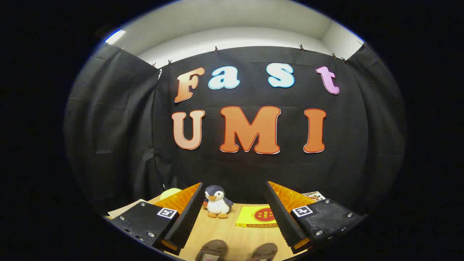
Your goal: Open the storage box then place both shoes into the box .Put the left shoe in first, then the right shoe, with the right side of both shoes facing outward in a uniform manner.
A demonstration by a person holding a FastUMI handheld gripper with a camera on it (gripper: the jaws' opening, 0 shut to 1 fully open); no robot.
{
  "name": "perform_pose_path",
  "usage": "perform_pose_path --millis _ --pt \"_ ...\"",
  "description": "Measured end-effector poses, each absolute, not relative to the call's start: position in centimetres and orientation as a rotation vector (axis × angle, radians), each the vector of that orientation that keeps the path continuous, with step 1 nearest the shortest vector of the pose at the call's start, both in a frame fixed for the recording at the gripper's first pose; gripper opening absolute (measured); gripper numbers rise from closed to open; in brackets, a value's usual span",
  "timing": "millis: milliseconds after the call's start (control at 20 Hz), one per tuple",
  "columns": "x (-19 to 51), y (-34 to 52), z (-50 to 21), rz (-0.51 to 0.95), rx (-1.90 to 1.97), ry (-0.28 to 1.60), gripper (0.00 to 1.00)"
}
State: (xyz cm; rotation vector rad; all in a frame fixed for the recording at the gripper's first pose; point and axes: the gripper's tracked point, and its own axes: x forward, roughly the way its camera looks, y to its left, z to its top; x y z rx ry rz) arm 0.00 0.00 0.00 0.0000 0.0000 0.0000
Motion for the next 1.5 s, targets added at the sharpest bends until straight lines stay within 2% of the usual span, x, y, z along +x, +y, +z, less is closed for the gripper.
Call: perform_pose_path --millis 750,1050,1500 --pt "0.4 3.0 -1.8 0.086 0.073 0.066 0.99" --pt "-0.3 8.9 -7.7 0.271 0.240 0.276 0.99" --pt "-1.7 15.3 -16.9 0.433 0.332 0.579 0.99"
